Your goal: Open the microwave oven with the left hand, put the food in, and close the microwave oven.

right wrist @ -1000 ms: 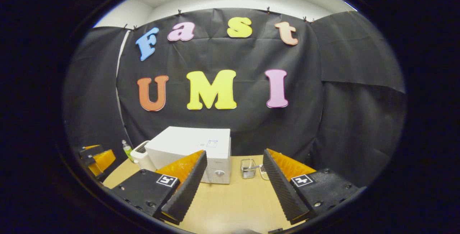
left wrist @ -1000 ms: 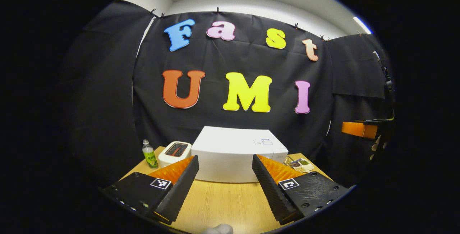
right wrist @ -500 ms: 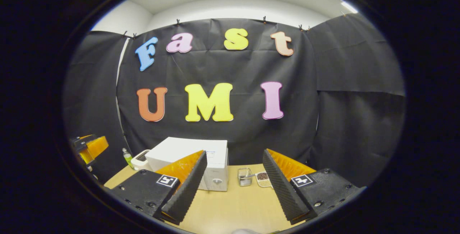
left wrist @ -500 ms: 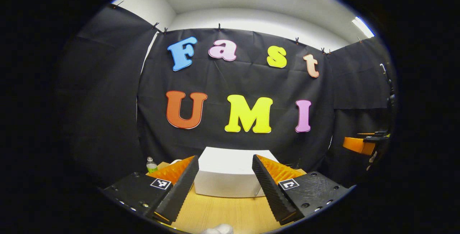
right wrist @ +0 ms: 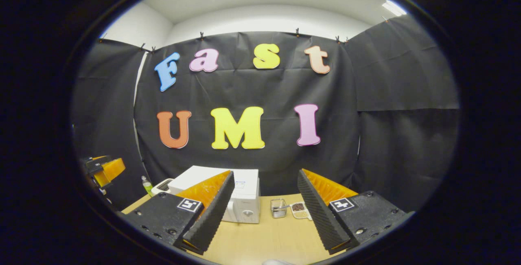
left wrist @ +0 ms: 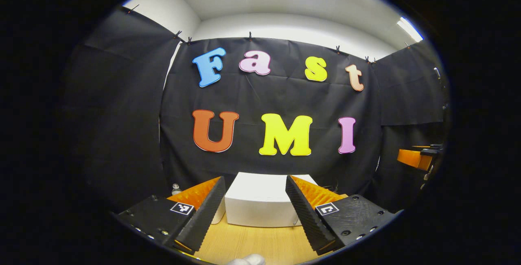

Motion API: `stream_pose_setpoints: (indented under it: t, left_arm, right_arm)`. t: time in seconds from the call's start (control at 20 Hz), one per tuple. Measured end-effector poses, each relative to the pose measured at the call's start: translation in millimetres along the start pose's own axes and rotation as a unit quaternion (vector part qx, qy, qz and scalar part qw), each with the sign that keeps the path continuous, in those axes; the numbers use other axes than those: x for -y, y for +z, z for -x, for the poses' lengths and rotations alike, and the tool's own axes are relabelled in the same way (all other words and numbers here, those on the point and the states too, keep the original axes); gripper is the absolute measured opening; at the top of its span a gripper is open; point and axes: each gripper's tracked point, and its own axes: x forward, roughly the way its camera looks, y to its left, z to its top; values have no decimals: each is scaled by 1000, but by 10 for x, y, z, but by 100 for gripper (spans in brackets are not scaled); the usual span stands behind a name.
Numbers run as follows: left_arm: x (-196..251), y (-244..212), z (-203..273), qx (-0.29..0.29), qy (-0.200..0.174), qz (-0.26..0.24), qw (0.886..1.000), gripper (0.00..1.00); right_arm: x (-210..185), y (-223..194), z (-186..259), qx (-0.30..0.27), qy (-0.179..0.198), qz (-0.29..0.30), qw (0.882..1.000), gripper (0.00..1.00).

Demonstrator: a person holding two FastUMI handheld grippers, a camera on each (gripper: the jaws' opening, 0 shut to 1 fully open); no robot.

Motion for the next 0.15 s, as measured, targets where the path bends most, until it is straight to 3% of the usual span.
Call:
stream_pose_setpoints:
  t: [0.05,0.1,0.15]
  left_arm:
    - [5,18,-7,1,-1,-2,1000,93]
    - [6,47,-16,4,-2,-4,1000,93]
    - [7,74,-19,8,-3,-5,1000,93]
  right_arm:
    - [-4,7,4,1,2,-1,1000,99]
    - [4,-7,11,0,1,-1,1000,91]
    - [11,-10,5,-1,1,0,1000,92]
